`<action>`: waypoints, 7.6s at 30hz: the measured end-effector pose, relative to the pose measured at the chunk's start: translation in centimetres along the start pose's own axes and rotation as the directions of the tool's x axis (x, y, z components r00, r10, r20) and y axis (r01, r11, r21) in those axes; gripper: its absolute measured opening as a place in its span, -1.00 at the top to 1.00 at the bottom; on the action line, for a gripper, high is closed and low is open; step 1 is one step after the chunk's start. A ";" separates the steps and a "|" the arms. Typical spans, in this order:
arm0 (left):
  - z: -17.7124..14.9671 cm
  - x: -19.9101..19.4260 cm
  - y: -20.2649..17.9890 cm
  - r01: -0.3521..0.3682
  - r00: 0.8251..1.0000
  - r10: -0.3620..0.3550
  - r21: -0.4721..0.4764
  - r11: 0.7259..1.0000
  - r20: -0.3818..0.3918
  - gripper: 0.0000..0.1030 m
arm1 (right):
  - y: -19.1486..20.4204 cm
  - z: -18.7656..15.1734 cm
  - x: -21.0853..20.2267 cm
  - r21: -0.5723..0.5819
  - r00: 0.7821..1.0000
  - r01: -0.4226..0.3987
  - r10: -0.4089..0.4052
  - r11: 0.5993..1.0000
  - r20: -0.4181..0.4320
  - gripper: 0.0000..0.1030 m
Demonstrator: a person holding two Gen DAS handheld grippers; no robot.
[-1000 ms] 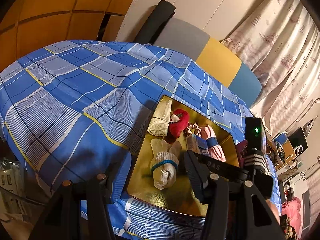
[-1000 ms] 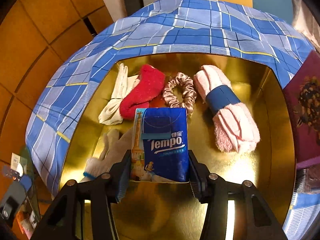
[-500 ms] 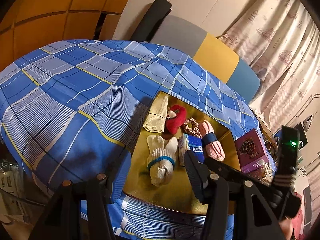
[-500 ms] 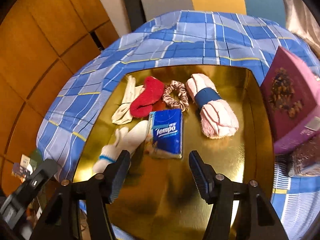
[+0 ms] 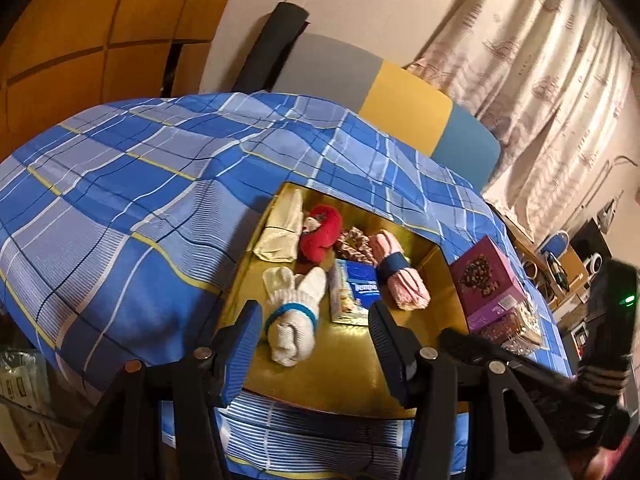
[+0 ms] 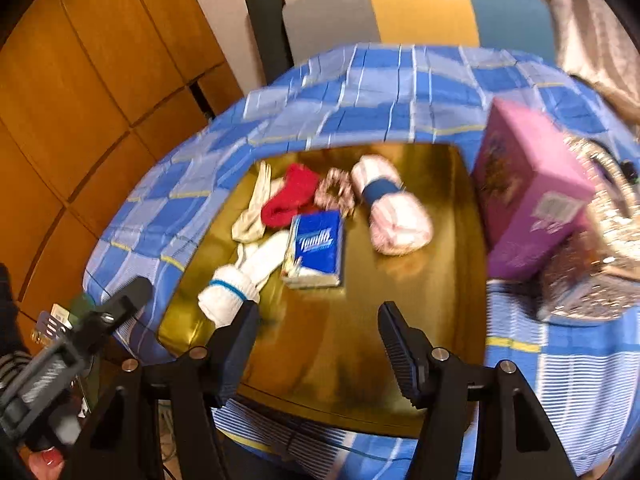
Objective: Organize soft objects
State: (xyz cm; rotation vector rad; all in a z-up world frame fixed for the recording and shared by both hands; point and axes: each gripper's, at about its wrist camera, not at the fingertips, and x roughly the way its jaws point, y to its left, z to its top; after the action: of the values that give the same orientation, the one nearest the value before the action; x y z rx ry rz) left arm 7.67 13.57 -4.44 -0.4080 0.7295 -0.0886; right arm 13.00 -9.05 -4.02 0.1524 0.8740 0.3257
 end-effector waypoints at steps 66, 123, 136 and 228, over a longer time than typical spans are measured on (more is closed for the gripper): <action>-5.1 26.1 -49.5 0.155 0.923 0.061 0.512 0.845 -0.379 -0.28 | -48.9 0.7 -14.9 0.427 0.891 0.387 -0.451 0.817 0.056 -0.37; -14.6 27.4 -46.0 0.225 0.929 -0.021 0.518 0.825 -0.370 0.43 | -57.2 12.2 0.2 0.392 0.921 0.380 -0.380 0.838 -0.080 0.13; -14.2 27.5 -46.2 0.224 0.921 -0.015 0.500 0.837 -0.388 0.37 | -52.1 3.0 -10.2 0.513 0.937 0.338 -0.333 0.789 -0.107 0.25; 1.3 8.3 -1.5 0.194 0.901 0.015 0.433 0.881 -0.434 0.18 | -2.5 -0.6 -0.4 -0.146 0.987 -0.132 0.117 0.981 -0.106 0.23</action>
State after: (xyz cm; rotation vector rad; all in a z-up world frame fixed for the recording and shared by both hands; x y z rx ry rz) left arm 14.75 10.81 -8.20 0.0518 1.0896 -0.4493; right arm 12.82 -11.56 -4.81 0.0500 0.9335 0.5191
